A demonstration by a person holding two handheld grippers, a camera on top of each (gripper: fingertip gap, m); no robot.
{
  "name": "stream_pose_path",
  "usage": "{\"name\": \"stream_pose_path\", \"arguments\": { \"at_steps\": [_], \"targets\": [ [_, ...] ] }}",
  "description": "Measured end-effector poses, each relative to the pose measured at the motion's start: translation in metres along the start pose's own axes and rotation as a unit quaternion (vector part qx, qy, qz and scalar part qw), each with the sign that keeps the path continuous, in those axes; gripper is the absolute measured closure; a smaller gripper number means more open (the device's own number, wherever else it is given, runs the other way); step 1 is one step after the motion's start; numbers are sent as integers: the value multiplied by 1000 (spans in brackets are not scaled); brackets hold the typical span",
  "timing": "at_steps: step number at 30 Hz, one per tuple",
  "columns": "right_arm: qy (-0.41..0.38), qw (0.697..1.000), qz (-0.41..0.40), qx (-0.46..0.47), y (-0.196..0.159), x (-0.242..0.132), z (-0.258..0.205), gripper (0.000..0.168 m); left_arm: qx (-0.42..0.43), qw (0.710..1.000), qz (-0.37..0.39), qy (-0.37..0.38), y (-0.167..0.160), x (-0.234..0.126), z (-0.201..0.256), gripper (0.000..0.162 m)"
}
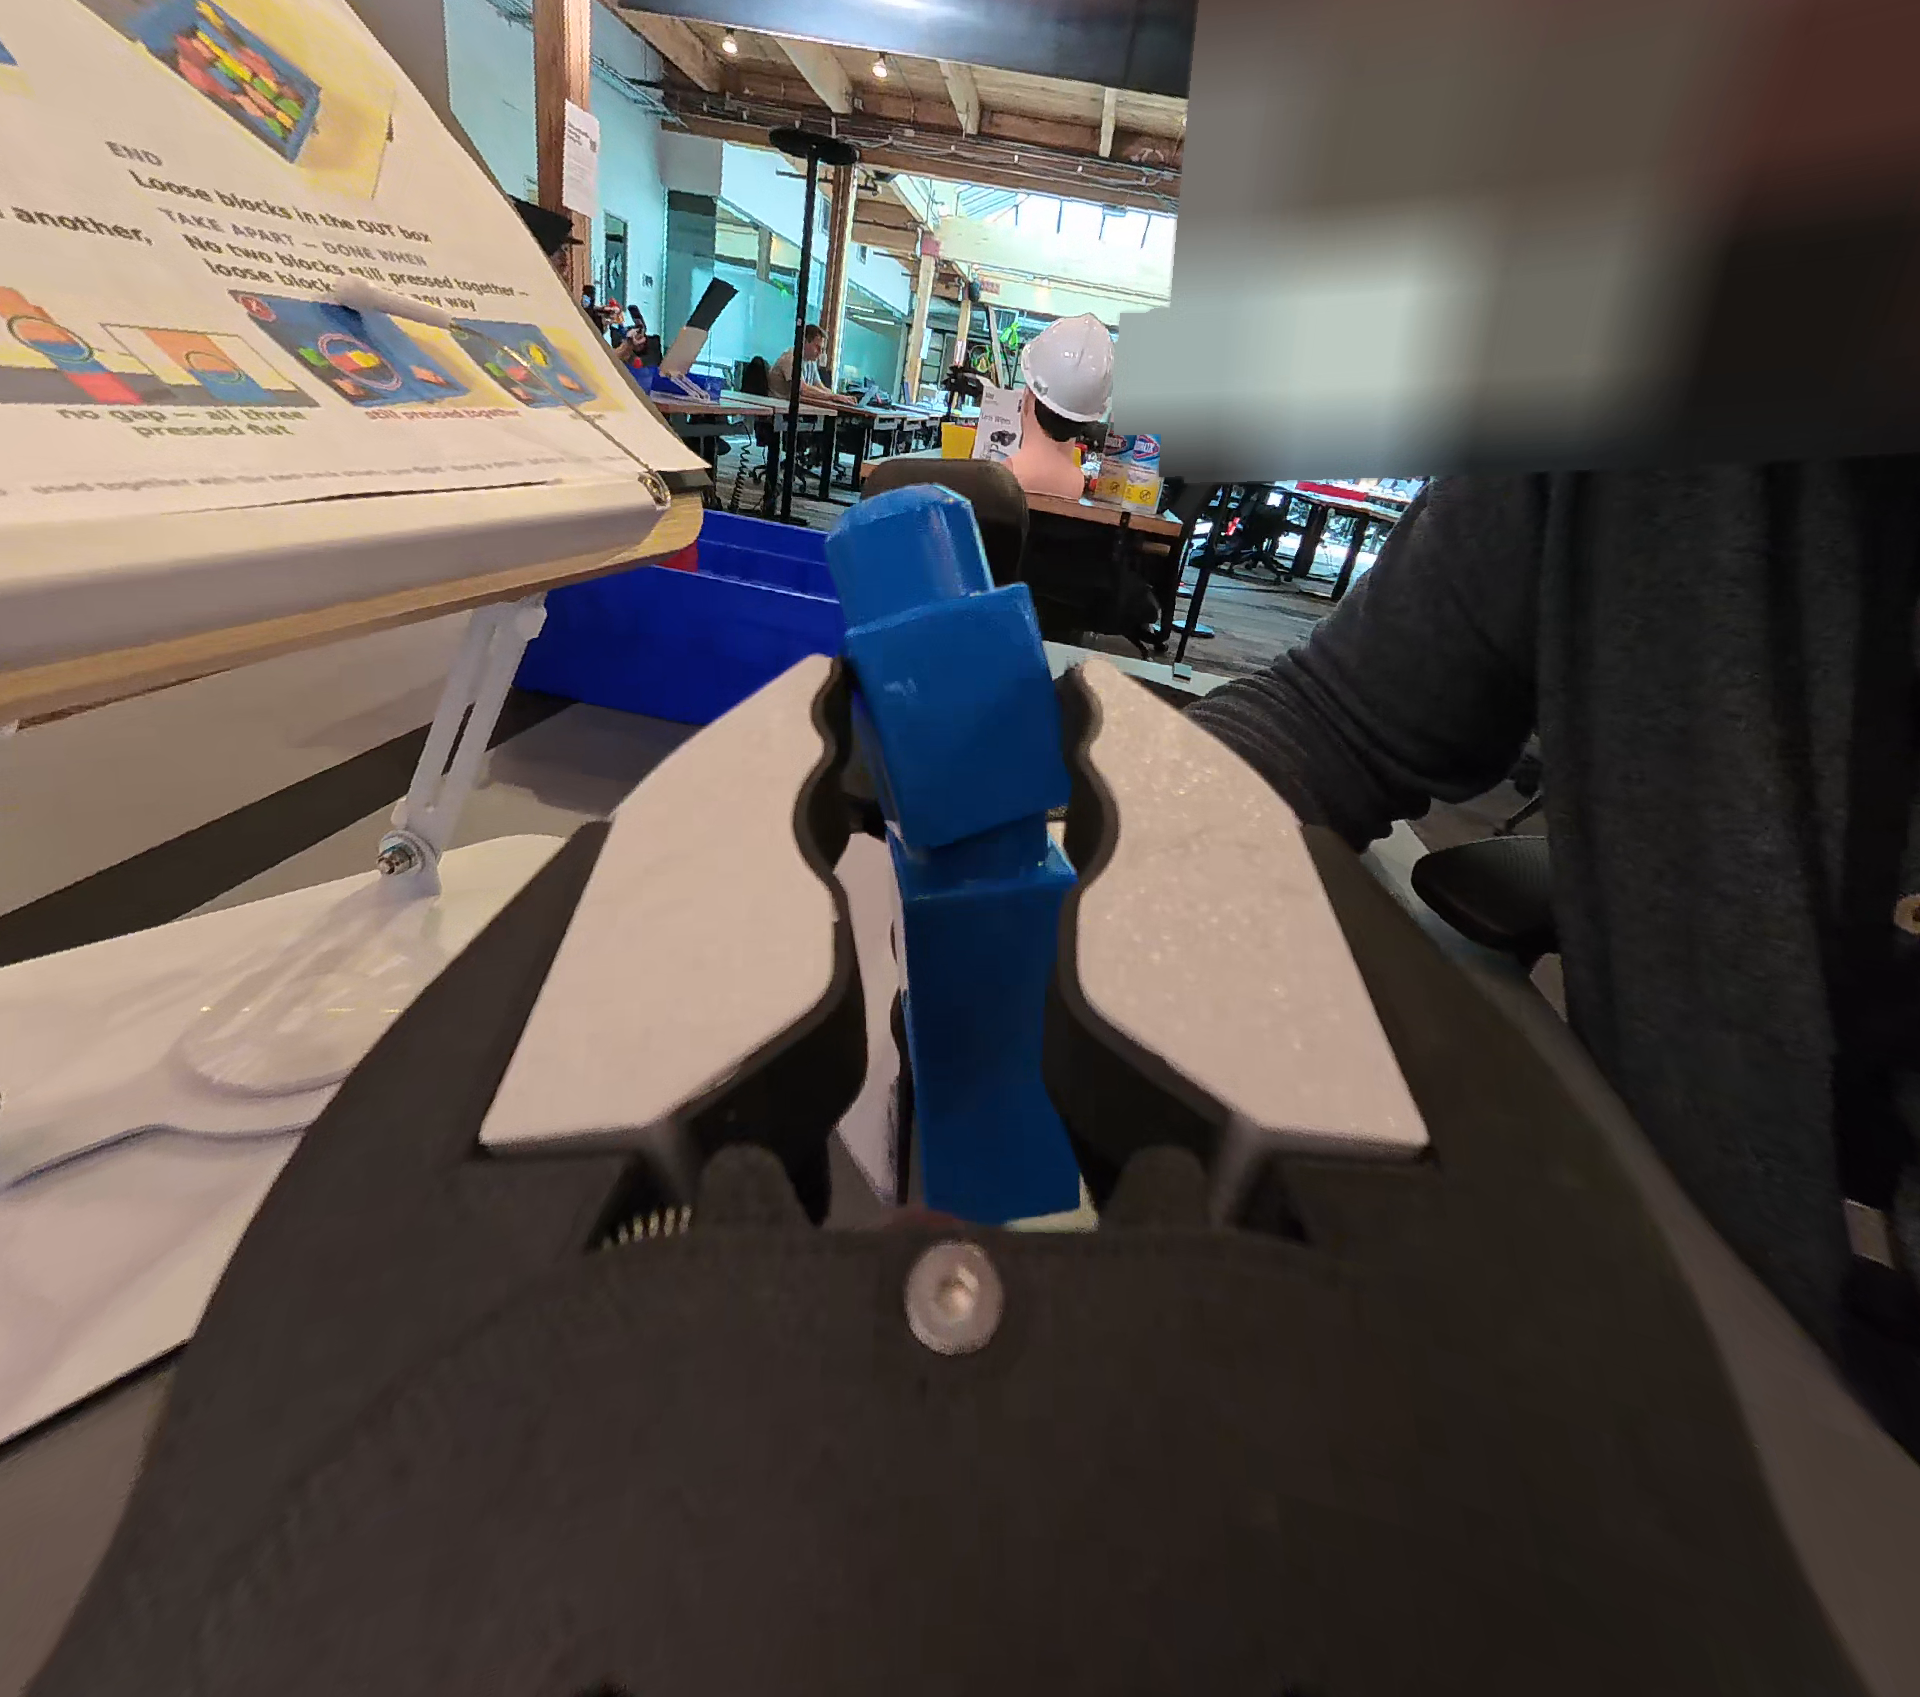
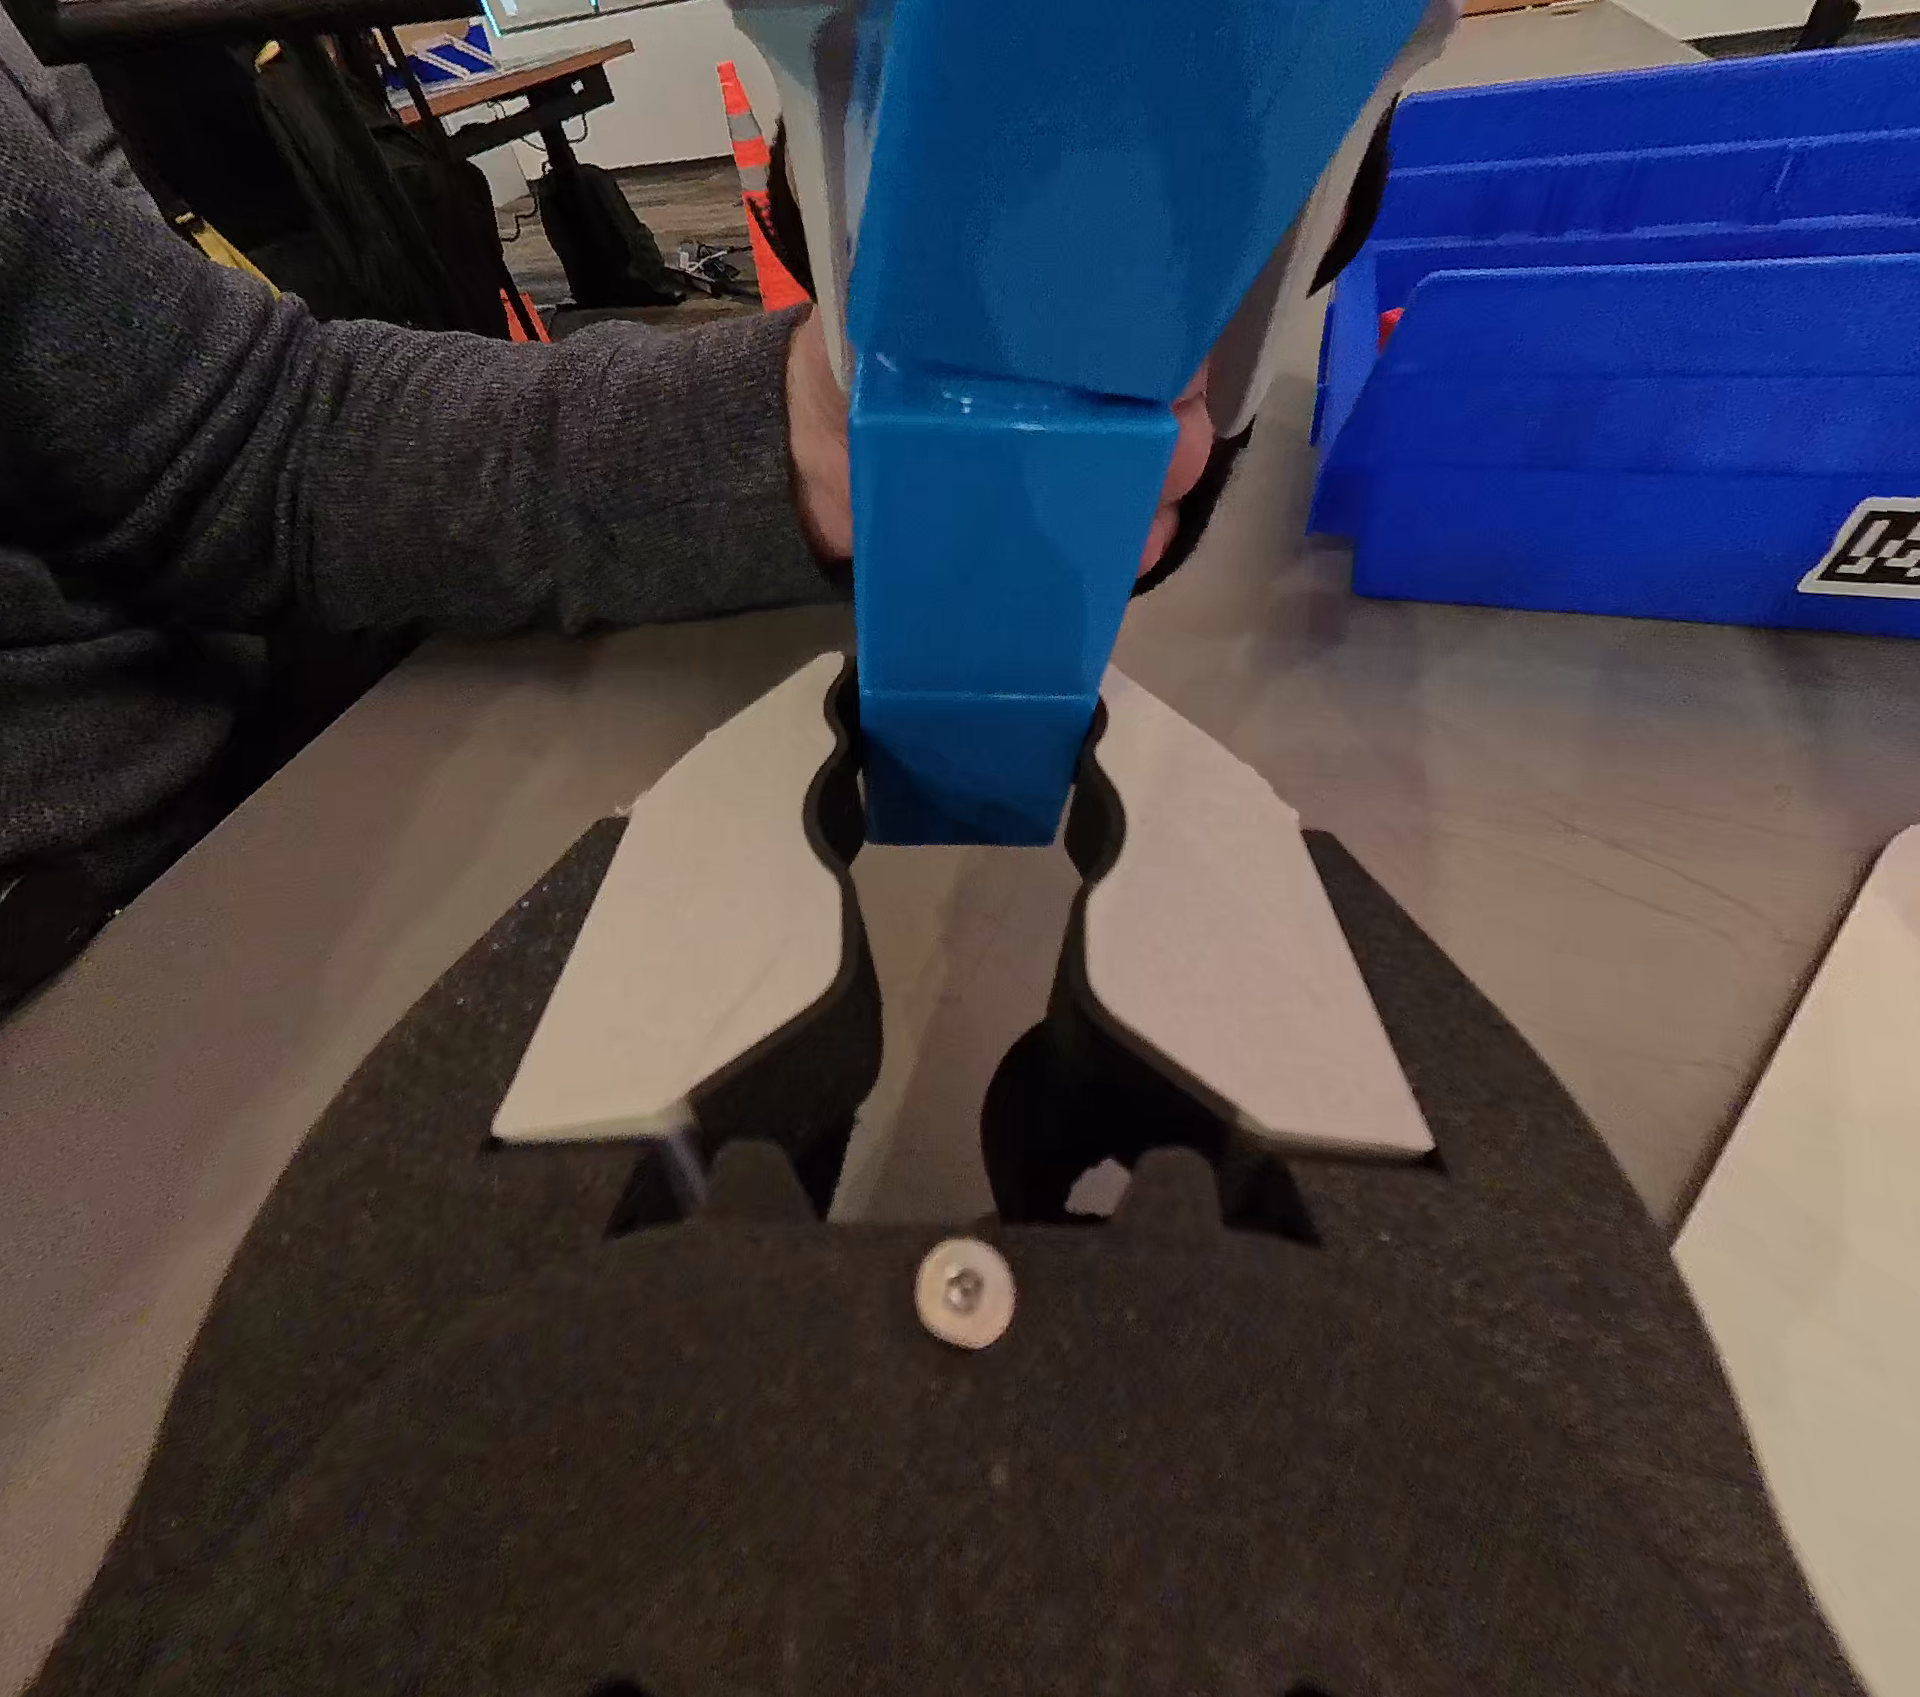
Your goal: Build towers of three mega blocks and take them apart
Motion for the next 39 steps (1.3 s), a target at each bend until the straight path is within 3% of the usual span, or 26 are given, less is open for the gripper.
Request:
{"name": "stream_pose_path", "arguments": {
  "at_steps": [16,39],
  "targets": [
    [12,1000,-8,-2,-1,1,-3,133,14,1000,-6,-21,-4,-4,5,125],
    [11,1000,-15,-1,-2,2,-3,133,61,995,-74,30,-10,-2,8,127]
  ]
}}
Point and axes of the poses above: each gripper's, where its closed fingertips meet, x out along the fingers, y out of its top, z = x × y across the jaws, the point moved 4 cm from there along -x, back along the fingers, and after that the axes turned 3 degrees about -x, right-handed, at the moved point
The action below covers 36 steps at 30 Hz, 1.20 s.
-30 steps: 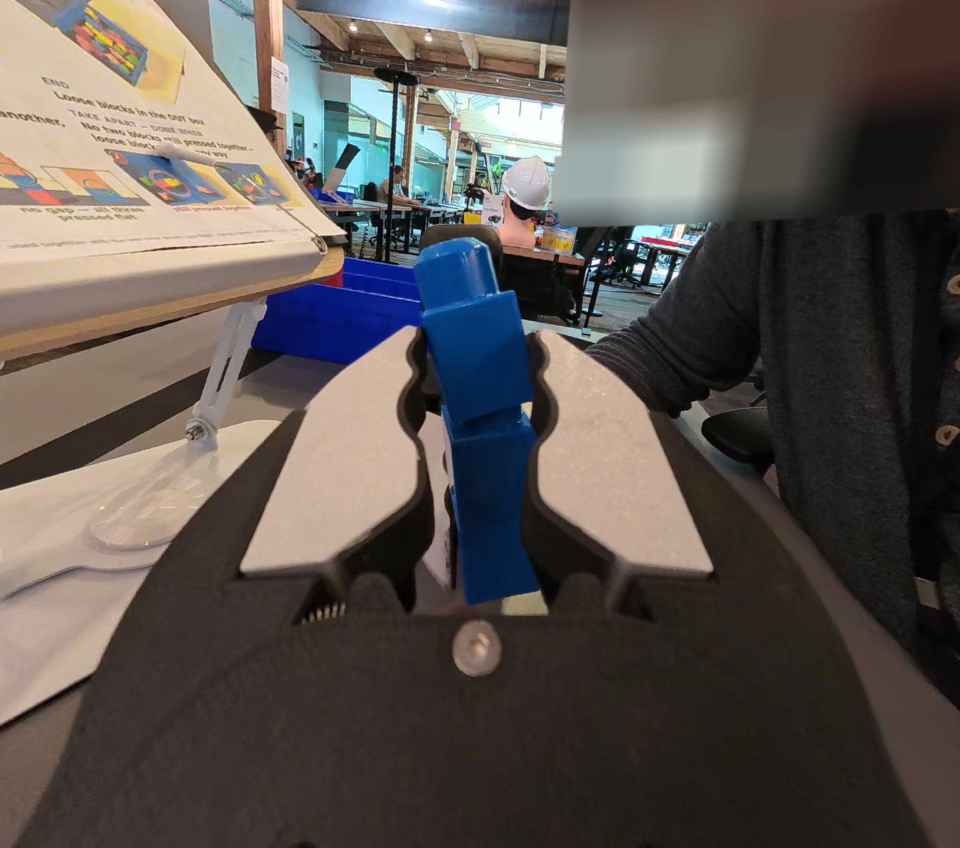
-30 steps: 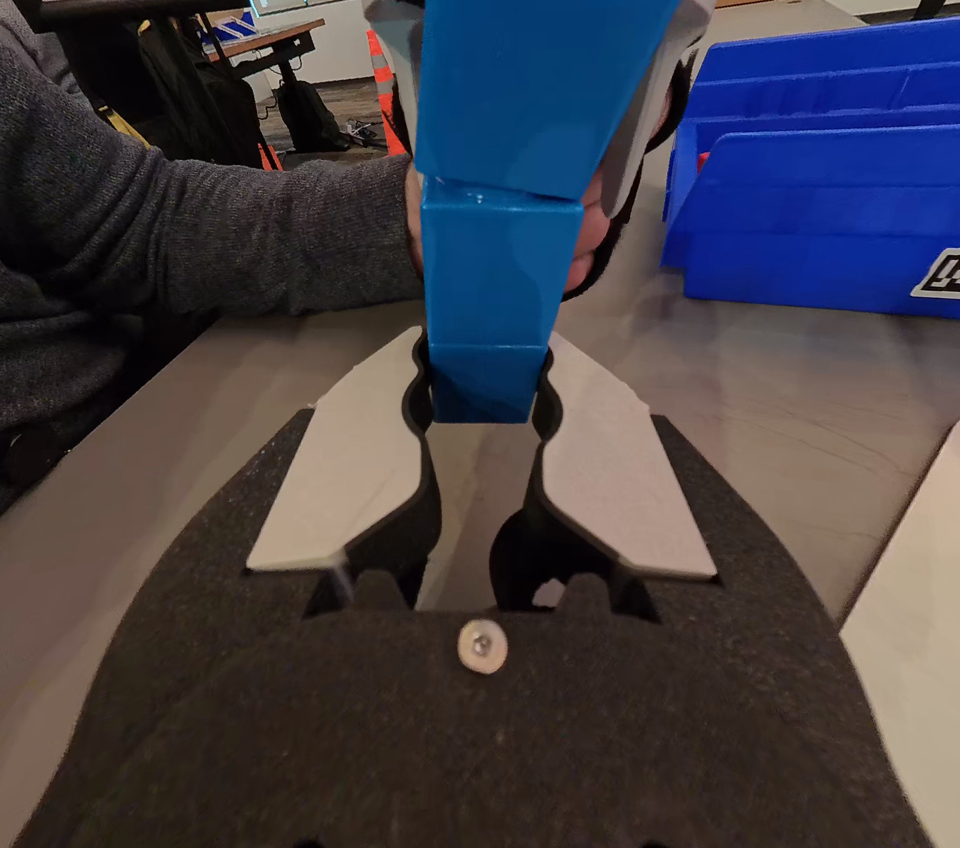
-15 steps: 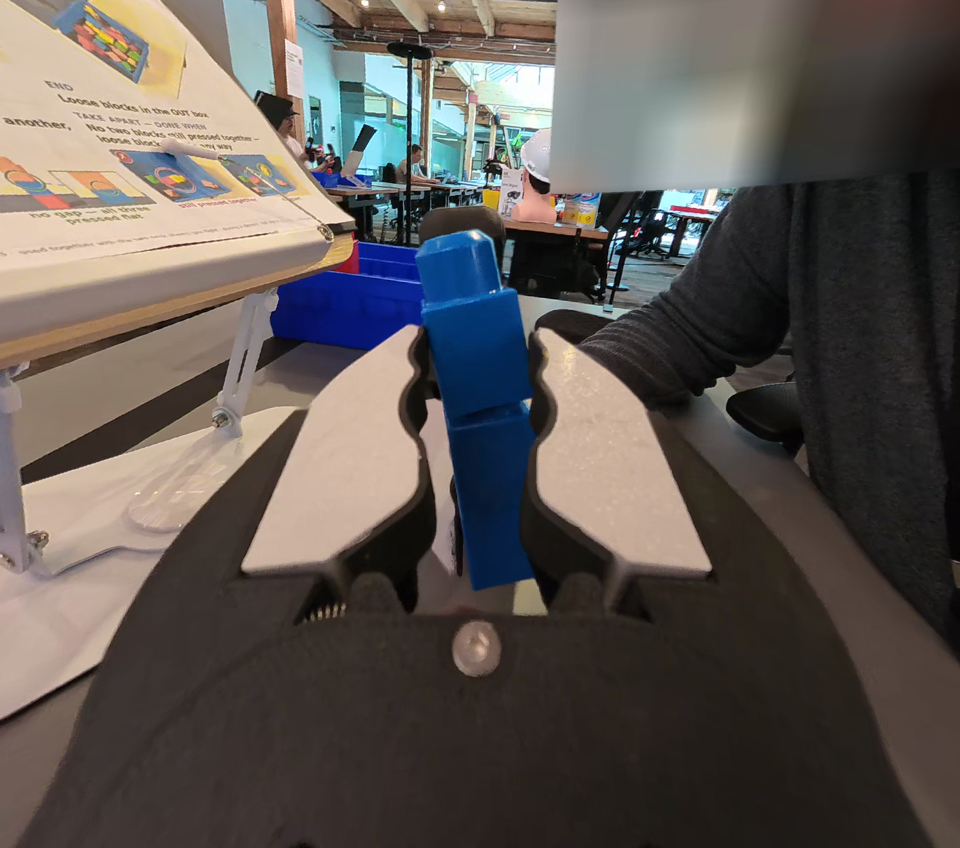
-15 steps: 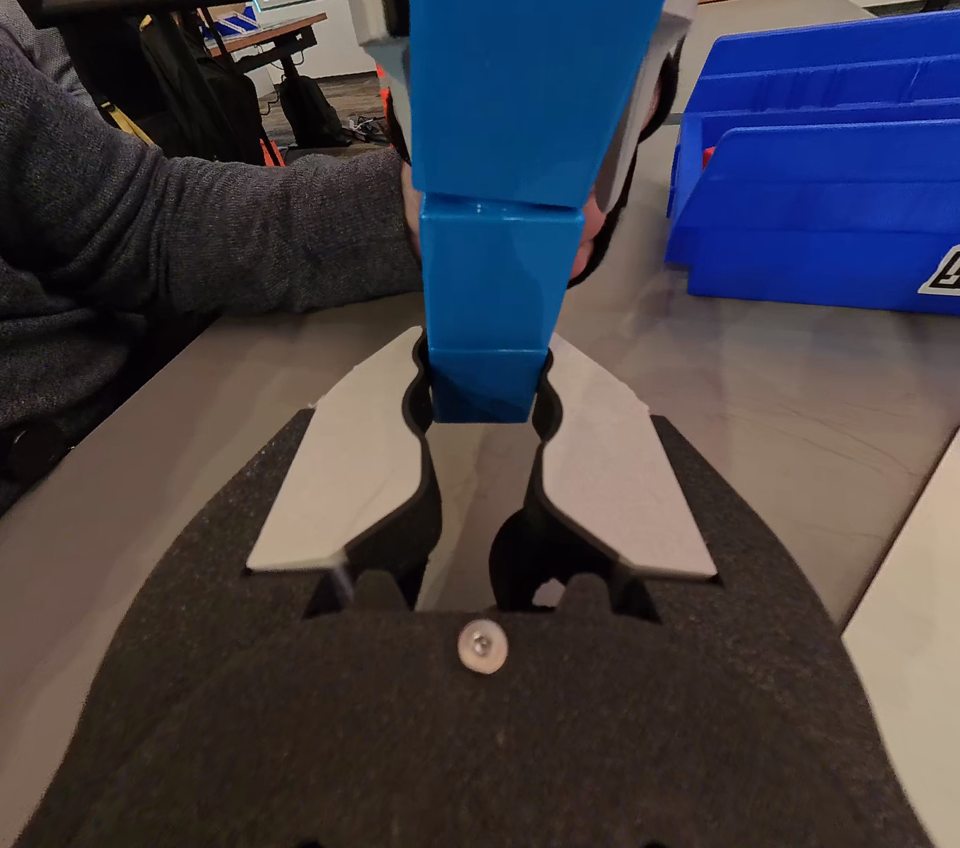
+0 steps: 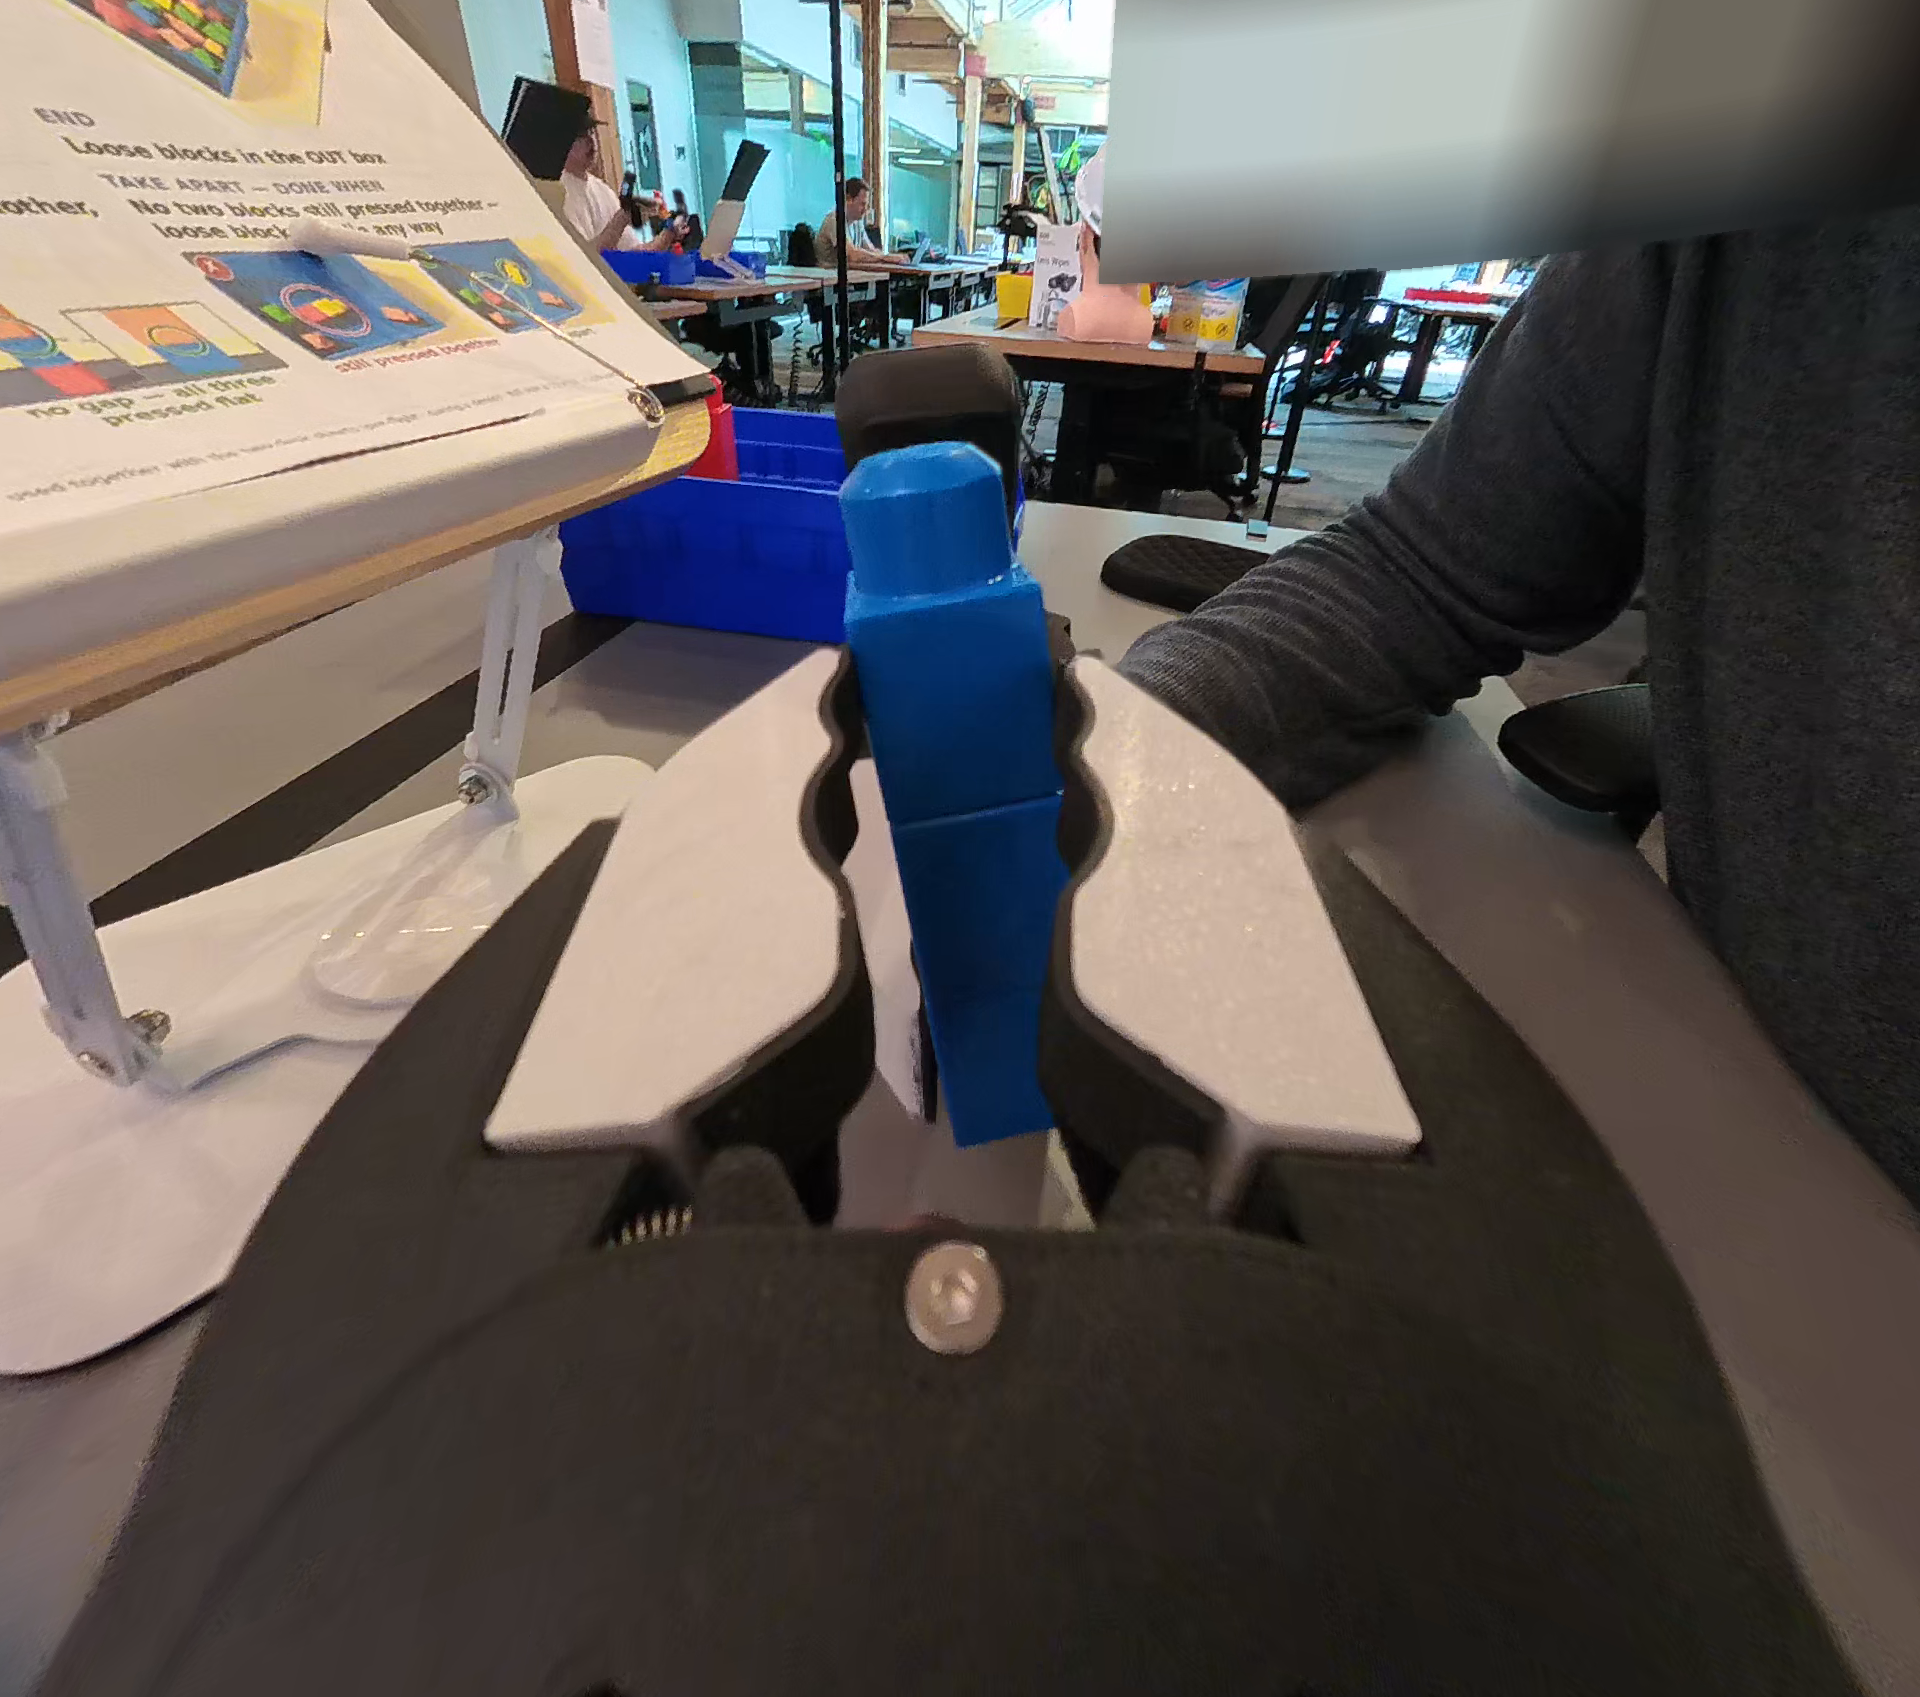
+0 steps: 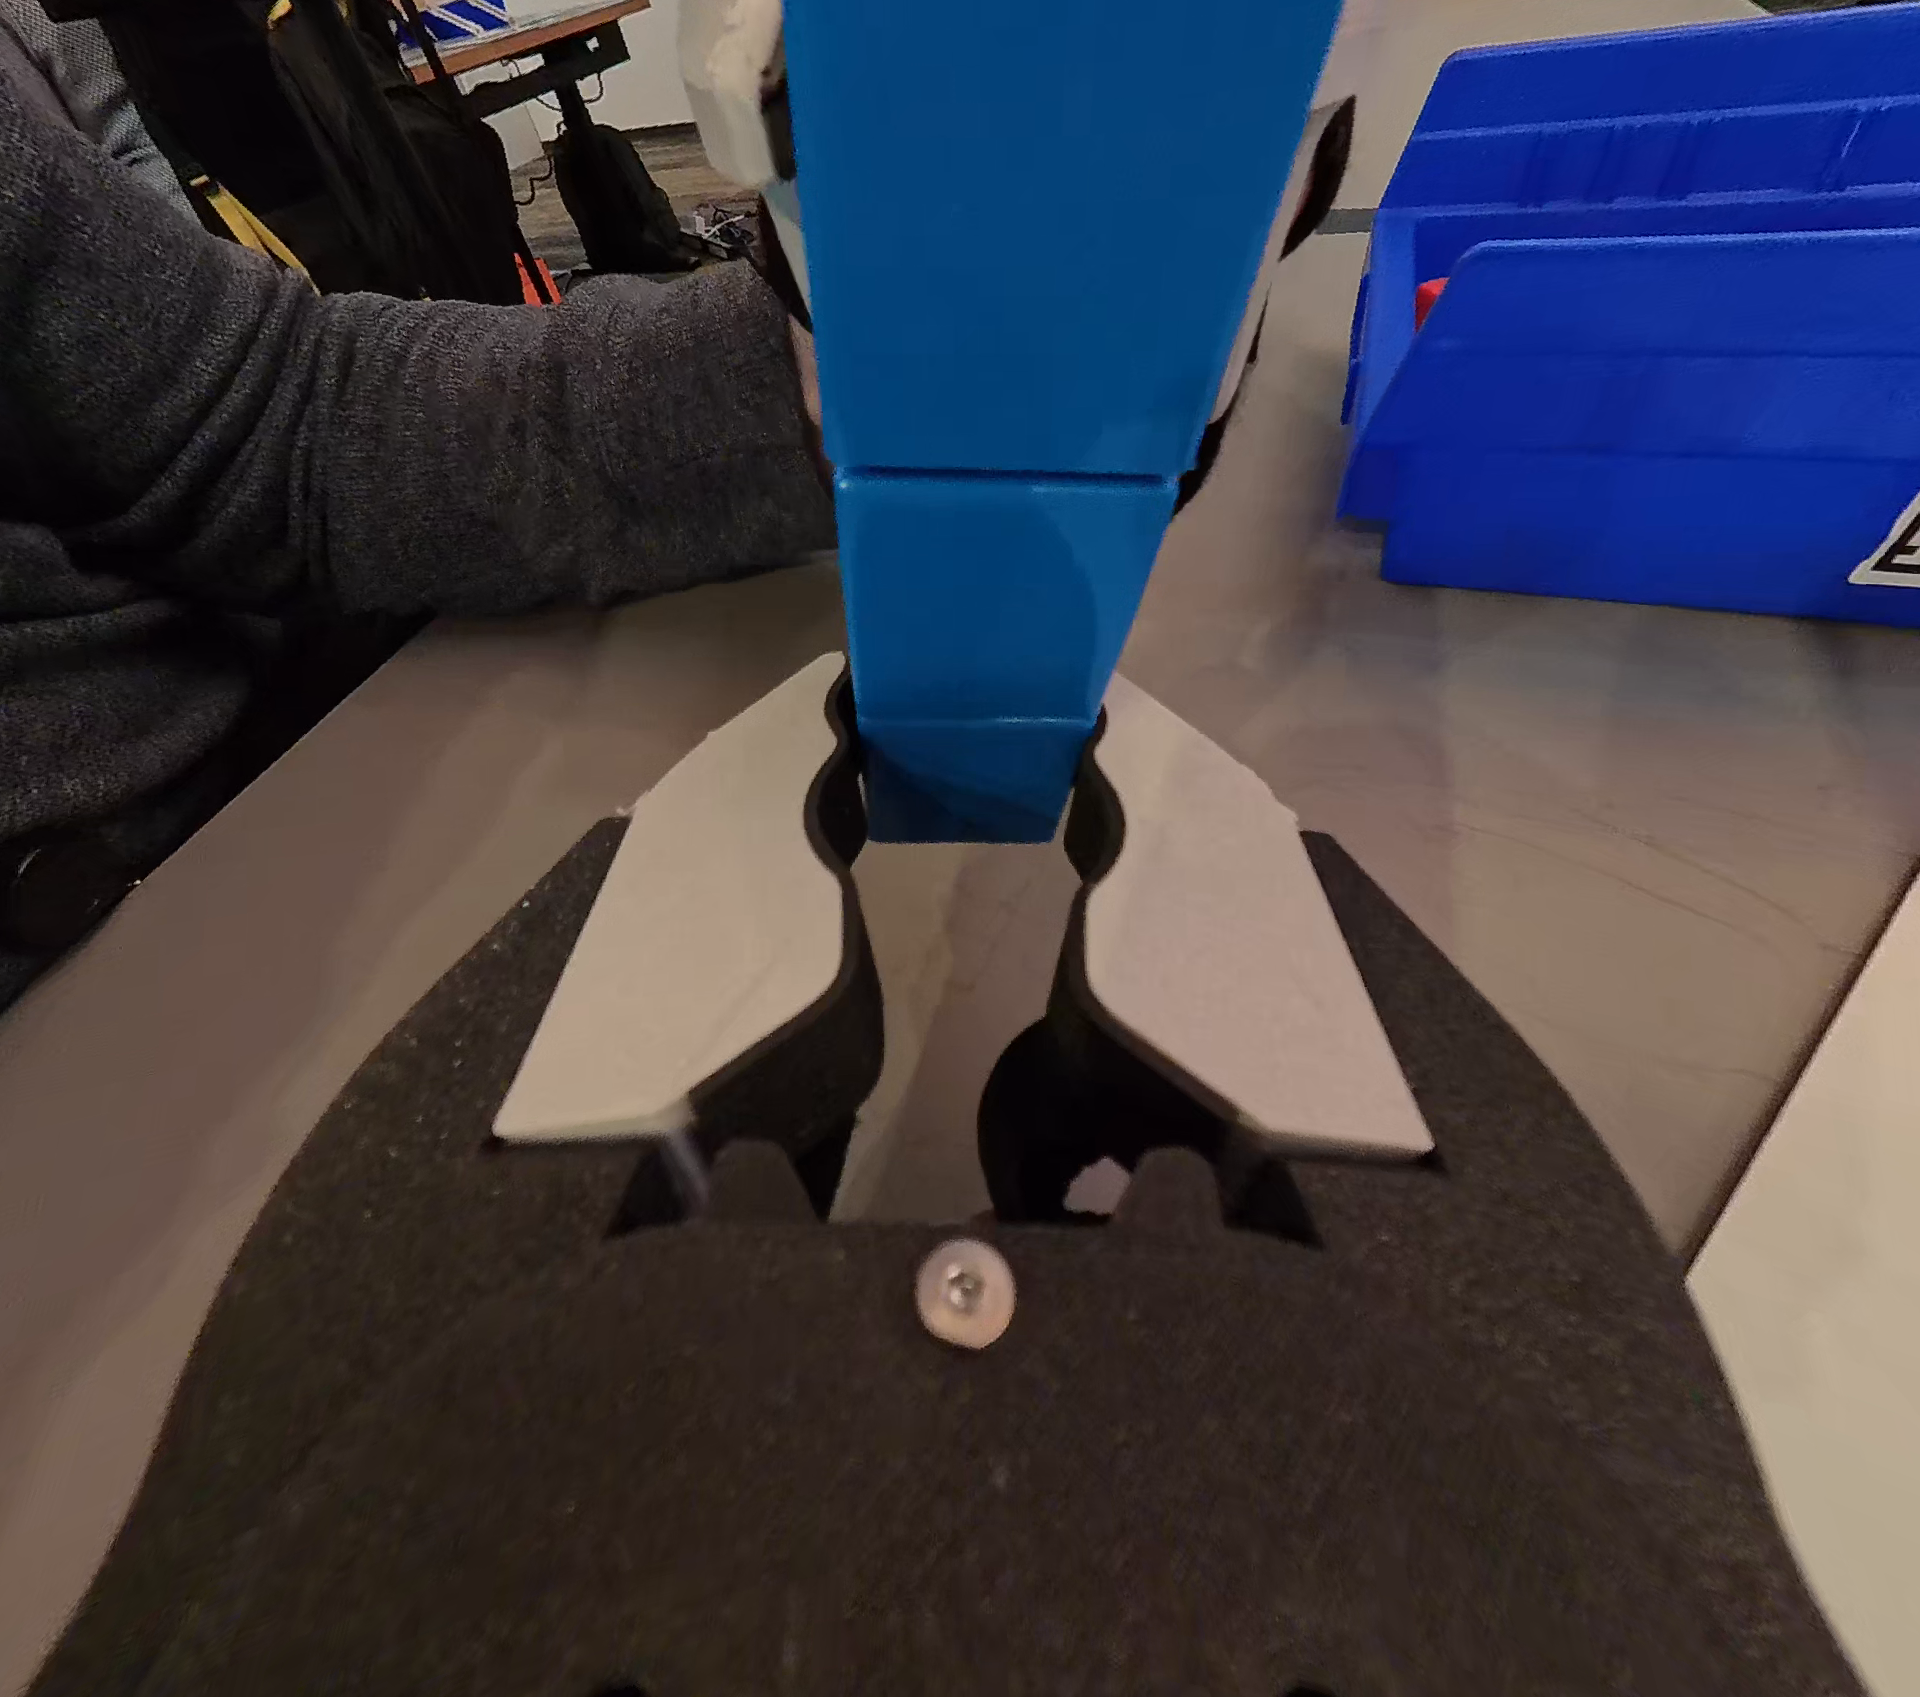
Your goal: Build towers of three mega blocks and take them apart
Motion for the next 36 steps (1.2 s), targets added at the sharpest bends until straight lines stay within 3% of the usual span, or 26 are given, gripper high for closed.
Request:
{"name": "stream_pose_path", "arguments": {
  "at_steps": [19,27,29,36],
  "targets": [
    [3,1000,3,-5,0,1,-2,133,-8,999,-42,-10,-1,-2,2,127],
    [-1,1000,-17,-19,-3,5,-4,133,-19,998,-59,13,9,4,-1,110],
    [-1,1000,-10,-9,-1,3,-2,133,-30,997,-70,0,9,6,2,126],
    [-1,1000,-12,-9,-2,3,-2,133,-20,997,-78,-2,8,4,3,126]
  ]
}}
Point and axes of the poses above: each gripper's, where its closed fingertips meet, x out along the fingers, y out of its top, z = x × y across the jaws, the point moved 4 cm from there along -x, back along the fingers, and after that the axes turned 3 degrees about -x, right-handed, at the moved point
